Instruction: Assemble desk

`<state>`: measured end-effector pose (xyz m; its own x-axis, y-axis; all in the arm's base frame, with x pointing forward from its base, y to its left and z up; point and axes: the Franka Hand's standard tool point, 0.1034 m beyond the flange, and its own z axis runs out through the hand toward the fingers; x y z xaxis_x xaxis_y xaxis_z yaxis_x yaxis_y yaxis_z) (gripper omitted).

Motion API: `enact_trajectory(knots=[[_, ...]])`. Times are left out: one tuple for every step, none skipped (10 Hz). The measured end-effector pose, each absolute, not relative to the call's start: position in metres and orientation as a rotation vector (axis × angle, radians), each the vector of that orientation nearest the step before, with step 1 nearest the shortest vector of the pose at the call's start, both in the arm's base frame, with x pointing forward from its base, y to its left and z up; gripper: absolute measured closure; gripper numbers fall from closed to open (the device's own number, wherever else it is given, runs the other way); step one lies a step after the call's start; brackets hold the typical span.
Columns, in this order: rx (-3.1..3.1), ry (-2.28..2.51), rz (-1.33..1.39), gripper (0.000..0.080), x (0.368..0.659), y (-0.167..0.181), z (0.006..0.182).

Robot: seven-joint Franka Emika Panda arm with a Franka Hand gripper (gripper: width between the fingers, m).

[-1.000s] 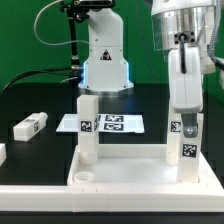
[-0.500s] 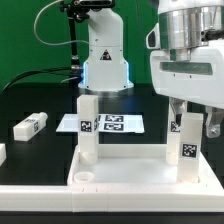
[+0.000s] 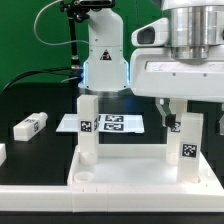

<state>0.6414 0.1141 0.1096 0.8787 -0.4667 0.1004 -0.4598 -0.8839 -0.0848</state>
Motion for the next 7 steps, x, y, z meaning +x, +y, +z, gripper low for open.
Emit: enact_trajectory(knots=[[-2.994,0.728,-0.183,0.0151,0.6411,0.1156,0.1095],[-2.981,0.773,-0.183,0.0151,0.6411,0.1151,0.1095],[-2.974,0.795,-0.182,0.0245,0.6412,0.1150,0.1095],[-2.933,0.917,-0.177,0.0428,0.6410,0.1154,0.1094],[-2.900,1.009,-0.172,0.0428,0.6406,0.1151,0.1091],[-2.875,1.081,-0.165,0.0507,0.6396,0.1125,0.1084],[-2.813,1.223,-0.159,0.0507,0.6396,0.1118,0.1085]])
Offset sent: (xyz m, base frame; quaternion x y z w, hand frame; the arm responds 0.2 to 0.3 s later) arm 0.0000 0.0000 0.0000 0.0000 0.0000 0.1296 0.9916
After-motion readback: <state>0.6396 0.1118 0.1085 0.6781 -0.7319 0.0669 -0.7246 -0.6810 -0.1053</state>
